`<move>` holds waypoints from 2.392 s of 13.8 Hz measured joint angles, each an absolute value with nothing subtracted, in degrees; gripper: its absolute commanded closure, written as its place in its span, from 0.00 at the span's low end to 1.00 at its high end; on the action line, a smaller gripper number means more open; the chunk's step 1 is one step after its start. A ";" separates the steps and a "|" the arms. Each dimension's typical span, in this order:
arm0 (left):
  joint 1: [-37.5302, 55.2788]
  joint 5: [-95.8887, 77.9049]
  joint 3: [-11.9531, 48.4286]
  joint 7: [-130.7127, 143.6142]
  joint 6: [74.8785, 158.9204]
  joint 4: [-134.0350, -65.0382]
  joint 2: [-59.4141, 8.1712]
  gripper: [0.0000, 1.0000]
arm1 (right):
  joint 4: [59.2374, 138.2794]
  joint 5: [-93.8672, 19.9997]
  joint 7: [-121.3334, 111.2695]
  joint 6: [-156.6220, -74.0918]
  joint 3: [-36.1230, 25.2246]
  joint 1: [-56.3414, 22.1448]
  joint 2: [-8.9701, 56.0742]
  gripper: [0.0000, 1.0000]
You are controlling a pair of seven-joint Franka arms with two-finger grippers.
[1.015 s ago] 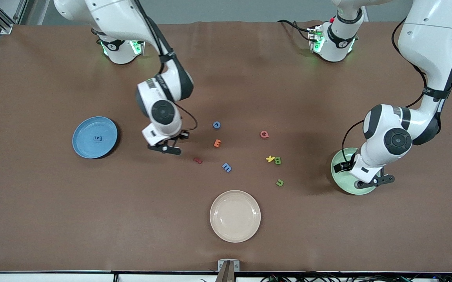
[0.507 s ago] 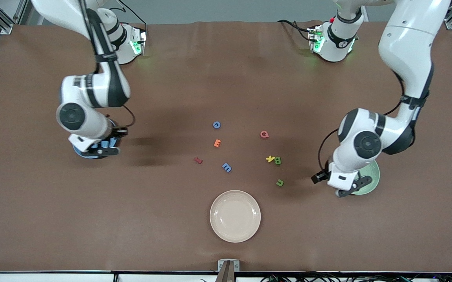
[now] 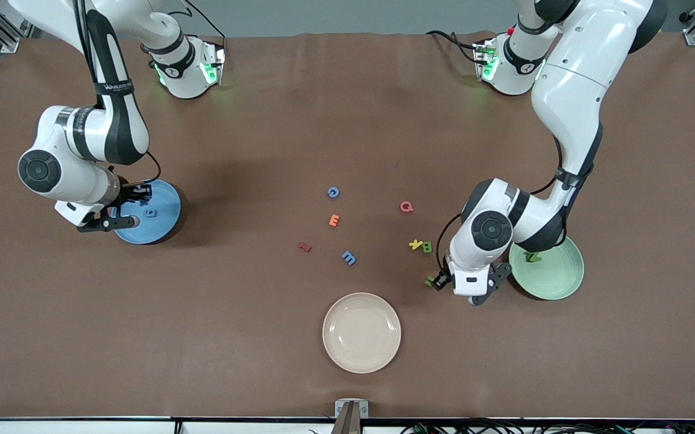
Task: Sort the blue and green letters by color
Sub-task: 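Place the Z on the green plate while the right gripper places X on blue, then grasp the green n with the left gripper while the right gripper reaches blue C, then place the n on the green plate while the right gripper grasps blue C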
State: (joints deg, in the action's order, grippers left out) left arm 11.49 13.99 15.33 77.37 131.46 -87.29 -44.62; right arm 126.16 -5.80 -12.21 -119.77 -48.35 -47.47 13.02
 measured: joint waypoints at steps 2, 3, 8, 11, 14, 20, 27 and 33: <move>11.67 13.99 15.33 80.70 131.46 -86.50 -45.68 0.41 | 126.16 -5.83 -12.20 -119.75 -48.31 -47.76 12.90 0.00; 11.90 13.99 15.33 82.04 131.46 -85.90 -46.17 0.43 | 126.16 -5.90 -12.16 -119.75 -48.25 -47.92 12.86 0.00; 14.14 13.99 15.03 86.77 131.46 -81.99 -49.06 0.43 | 126.18 -10.21 -5.51 -119.78 -47.69 -51.98 12.43 0.00; 14.40 13.99 14.85 86.99 131.46 -81.15 -50.32 0.47 | 126.25 -12.48 7.32 -121.24 -47.28 -61.08 12.32 0.00; 14.39 13.99 14.64 87.00 131.46 -81.01 -51.09 0.55 | 126.29 -13.70 21.70 -125.38 -46.90 -71.47 12.34 0.00; 14.00 14.14 14.36 86.39 131.23 -80.16 -51.04 1.00 | 125.71 -24.50 31.66 -135.05 -45.76 -83.75 18.43 0.01; 7.15 14.20 14.22 70.21 123.59 -86.02 -41.05 1.00 | 112.54 -28.84 44.94 -140.58 -37.50 -86.05 36.08 0.09; -1.44 14.20 14.34 54.76 126.42 -98.50 -34.05 1.00 | 108.69 -29.10 46.78 -140.53 -36.88 -85.94 40.05 0.14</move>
State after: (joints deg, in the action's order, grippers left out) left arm -1.44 14.20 14.34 54.76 126.42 -98.50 -34.05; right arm 108.69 -29.10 46.78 -140.53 -36.88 -85.94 40.05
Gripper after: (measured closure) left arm 0.736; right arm 0.119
